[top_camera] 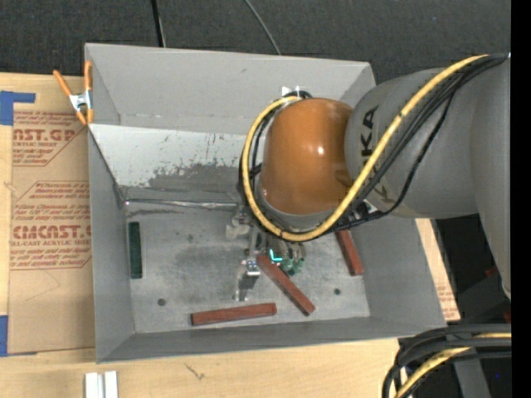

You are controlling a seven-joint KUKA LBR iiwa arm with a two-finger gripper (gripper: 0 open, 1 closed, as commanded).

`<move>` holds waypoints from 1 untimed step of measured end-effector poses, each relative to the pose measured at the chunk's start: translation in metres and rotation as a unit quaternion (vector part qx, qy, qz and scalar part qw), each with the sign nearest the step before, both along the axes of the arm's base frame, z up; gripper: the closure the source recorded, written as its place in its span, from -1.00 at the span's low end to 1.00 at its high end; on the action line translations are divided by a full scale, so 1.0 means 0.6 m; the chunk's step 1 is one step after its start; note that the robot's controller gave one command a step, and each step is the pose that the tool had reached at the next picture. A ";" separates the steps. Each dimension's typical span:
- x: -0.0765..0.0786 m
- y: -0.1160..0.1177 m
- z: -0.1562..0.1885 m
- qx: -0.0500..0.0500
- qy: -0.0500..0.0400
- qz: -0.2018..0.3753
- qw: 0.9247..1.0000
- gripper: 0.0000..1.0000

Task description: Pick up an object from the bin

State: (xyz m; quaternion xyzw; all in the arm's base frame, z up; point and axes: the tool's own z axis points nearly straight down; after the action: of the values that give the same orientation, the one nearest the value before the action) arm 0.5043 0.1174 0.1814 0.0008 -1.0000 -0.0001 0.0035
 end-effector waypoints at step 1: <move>0.003 -0.001 0.006 0.001 -0.004 -0.001 1.000 -1.00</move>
Offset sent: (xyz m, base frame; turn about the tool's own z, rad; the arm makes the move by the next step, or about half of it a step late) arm -0.0243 0.0094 -0.1114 -0.2744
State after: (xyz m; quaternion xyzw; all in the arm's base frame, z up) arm 0.5063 0.1168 0.1849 0.0000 -1.0000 -0.0006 -0.0002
